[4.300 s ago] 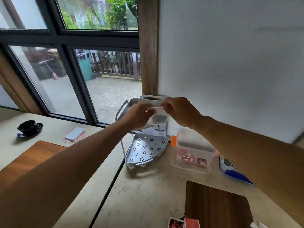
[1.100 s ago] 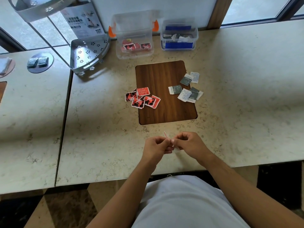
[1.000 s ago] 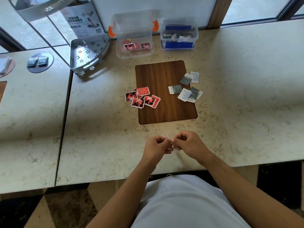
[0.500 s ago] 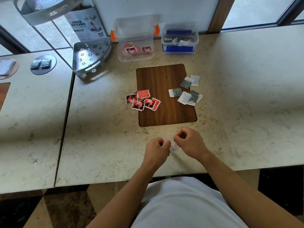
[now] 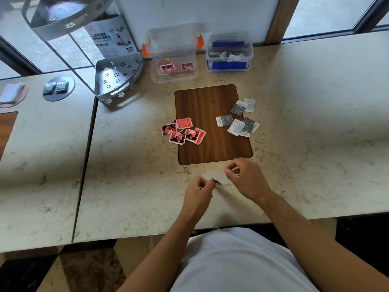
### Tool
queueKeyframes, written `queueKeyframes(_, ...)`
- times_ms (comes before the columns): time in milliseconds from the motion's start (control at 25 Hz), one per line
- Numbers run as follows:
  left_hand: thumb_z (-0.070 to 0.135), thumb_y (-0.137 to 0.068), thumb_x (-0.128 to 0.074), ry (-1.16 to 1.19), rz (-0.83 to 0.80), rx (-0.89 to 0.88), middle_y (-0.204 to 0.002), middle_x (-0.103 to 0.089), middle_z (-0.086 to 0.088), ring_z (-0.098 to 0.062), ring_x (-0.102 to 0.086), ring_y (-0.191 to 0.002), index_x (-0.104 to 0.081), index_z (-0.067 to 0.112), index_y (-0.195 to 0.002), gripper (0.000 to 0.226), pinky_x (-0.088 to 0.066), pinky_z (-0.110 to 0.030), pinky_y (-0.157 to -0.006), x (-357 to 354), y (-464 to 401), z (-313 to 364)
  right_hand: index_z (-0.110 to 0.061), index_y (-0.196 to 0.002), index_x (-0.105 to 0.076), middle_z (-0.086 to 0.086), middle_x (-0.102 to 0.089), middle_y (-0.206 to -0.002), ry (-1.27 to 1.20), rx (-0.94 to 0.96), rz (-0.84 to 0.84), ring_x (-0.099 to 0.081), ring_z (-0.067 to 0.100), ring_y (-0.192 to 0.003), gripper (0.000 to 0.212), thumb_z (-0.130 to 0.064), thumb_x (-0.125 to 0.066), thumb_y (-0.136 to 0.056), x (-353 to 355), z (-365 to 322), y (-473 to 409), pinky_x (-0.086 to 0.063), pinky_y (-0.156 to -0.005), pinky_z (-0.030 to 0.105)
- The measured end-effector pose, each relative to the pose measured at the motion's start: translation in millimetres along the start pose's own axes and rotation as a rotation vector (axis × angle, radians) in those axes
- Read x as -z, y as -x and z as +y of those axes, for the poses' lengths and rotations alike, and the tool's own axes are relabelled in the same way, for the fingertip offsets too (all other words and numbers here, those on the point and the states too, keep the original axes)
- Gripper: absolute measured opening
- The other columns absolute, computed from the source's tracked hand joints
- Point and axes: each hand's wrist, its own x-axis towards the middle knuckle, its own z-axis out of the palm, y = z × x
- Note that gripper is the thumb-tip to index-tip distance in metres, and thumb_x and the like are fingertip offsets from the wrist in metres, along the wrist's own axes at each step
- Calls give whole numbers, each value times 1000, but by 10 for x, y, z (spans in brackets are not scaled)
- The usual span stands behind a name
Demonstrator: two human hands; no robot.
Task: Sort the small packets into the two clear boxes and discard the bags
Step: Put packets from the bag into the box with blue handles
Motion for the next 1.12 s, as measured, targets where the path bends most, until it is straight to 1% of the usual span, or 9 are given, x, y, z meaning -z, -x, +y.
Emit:
queueKeyframes(40,26,-90,-57,64,-14,26,-113,-65,-10,-27,-64,-102,-59,15,-110,23,-57,-48,-87,2,-2,-4,-17,-91,-69,-5,-70,-88,-71,-72,-38,-65,8,-81,10,-24,-64,-93,4,-9,0,-52,-70,21)
queueKeyframes(160,2,-89,-56,70,-80,29,-152,-38,3,-21,-42,-138,-38,29,-148,67,-47,-47,-109,37,-40,-35,-17,-89,-65,-5,-66,-83,-260,-251,-134,-59,10,-75,13,-27,-59,-94,27,-60,-17,-45,-65,22)
queueKeyframes(280,-3,-91,-57,11,-134,23,-166,-25,3,-22,-25,-152,-29,31,-157,79,-33,-53,-120,37,-101,-46,-10,-97,-63,2,-68,-91,-430,-360,-197,-67,17,-83,19,-26,-52,-99,127,-133,-64,-57,-65,27)
queueKeyframes(400,6,-95,-61,177,-202,82,-152,-52,-2,-26,-46,-141,-53,26,-143,53,-39,-53,-116,41,-172,-39,-6,-106,-63,14,-70,-103,-635,-422,-253,-74,27,-87,23,-23,-49,-101,236,-154,-114,-64,-70,39)
queueKeyframes(480,7,-98,-58,341,-257,132,-119,-72,-10,-25,-69,-109,-66,12,-122,26,-52,-52,-104,67,-159,1,-6,-107,-65,17,-72,-105,-693,-416,-259,-74,33,-92,27,-26,-49,-102,276,-128,-163,-62,-82,50)
queueKeyframes(600,3,-97,-58,462,-230,174,-94,-73,-16,-24,-72,-79,-65,-3,-109,15,-60,-47,-86,85,-178,17,-11,-111,-66,16,-75,-107,-869,-476,-225,-74,36,-97,37,-42,-48,-102,312,-90,-225,-59,-87,54)
queueKeyframes(760,9,-92,-70,560,-180,204,-102,-75,-20,-30,-75,-87,-65,-2,-112,24,-61,-38,-75,83,-313,81,-19,-120,-63,9,-76,-110,-1010,-506,-237,-74,30,-100,41,-50,-46,-101,298,-14,-231,-60,-86,44)
queueKeyframes(880,11,-87,-75,617,-152,200,-100,-76,-18,-32,-76,-87,-66,2,-107,24,-61,-39,-74,85,-470,221,-18,-124,-64,5,-76,-109,-816,-451,-281,-75,24,-98,32,-37,-56,-100,220,25,-296,-60,-89,43)
queueKeyframes(1120,19,-92,-72,505,-161,122,-98,-79,-18,-30,-77,-90,-68,2,-112,27,-62,-40,-81,-7,-1094,912,-13,-104,-71,7,-78,-86,-648,-378,-125,-74,19,-75,13,-21,-65,-96,377,30,-984,-62,-75,34)
